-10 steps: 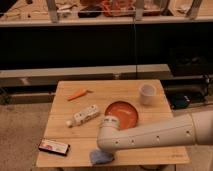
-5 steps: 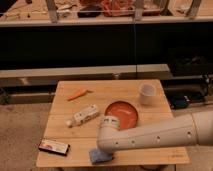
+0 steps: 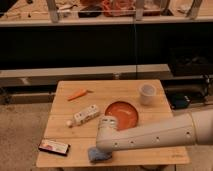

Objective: Place the white sponge in the ceramic bowl

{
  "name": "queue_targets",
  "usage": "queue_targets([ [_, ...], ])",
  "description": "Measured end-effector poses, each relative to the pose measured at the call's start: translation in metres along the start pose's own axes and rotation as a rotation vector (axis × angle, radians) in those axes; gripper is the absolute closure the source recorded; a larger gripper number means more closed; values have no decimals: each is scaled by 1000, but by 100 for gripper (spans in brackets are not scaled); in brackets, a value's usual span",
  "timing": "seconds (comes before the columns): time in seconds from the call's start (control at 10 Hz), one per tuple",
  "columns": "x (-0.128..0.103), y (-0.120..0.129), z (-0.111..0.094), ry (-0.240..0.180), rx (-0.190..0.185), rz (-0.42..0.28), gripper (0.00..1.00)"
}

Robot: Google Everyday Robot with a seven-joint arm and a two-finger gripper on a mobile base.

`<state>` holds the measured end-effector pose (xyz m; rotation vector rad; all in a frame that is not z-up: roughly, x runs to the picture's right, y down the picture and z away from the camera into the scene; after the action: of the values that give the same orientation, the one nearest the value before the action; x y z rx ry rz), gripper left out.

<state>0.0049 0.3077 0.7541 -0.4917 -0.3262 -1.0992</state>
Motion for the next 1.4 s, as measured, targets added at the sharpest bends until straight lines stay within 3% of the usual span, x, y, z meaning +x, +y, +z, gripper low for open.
queue_targets([
  [0.9, 9, -21, -9, 26, 67, 8, 100],
  [1.4, 20, -25, -14, 29, 120, 8, 93],
])
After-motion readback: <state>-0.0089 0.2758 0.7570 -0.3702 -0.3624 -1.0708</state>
